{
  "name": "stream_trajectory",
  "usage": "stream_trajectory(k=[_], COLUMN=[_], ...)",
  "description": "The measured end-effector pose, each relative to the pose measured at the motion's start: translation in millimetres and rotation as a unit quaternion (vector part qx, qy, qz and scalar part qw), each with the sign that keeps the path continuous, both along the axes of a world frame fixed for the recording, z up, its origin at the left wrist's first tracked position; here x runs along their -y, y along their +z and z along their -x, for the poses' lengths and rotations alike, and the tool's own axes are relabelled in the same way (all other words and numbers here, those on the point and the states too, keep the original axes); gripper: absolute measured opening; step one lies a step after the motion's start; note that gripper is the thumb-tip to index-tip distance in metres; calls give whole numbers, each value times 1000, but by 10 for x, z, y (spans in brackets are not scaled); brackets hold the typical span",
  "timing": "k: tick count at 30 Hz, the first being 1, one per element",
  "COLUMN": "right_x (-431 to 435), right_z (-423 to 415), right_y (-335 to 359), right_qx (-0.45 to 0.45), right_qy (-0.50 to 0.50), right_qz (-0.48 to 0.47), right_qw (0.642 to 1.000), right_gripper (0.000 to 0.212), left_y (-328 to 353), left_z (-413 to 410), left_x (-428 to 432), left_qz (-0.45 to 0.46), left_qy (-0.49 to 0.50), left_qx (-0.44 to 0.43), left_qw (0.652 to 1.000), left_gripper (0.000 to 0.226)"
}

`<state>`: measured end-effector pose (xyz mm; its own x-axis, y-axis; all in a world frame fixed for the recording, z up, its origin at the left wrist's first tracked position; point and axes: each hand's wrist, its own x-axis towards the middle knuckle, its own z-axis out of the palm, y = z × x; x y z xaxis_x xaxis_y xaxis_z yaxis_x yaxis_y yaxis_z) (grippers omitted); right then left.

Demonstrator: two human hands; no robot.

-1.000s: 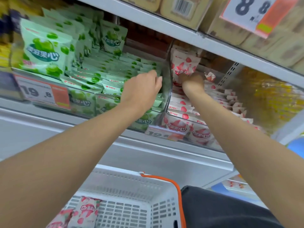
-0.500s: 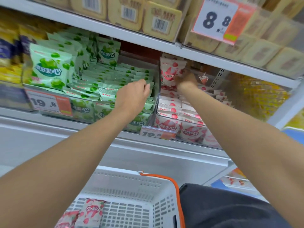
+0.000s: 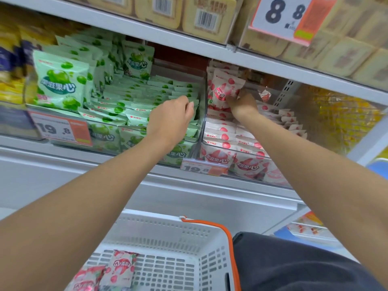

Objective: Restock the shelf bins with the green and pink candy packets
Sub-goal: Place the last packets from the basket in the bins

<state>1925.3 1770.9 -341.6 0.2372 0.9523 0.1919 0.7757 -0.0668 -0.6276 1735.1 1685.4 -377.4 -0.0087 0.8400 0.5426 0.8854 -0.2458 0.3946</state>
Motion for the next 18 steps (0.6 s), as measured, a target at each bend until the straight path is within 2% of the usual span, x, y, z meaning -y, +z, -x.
stream_trajectory(k=[3,6,8,13,18], right_x=[22,30,26,-2,-18], right_z=[5,71,123,183,108], right_y=[19,73,140,145,67], right_qx=[-30,-14,15,84,27], right_qy=[-5,18,18,3,-7], right_qz=[-29,-67,-56,1,5], right_qw=[999,997,998,996,1000], right_gripper=[38,29,26,37,32], left_y=[-7,-6,-4,-7,-5], left_z=[-3,-2,-4,2,1], left_x=[2,-2,-6,-16,-6], left_qz=[0,-2,1,0,-3], left_qy=[-2,2,4,3,-4], left_qx=[0,-2,-2,-4,-2], left_qw=[1000,1000,1000,1000,1000], left_gripper=[36,36,37,36,37])
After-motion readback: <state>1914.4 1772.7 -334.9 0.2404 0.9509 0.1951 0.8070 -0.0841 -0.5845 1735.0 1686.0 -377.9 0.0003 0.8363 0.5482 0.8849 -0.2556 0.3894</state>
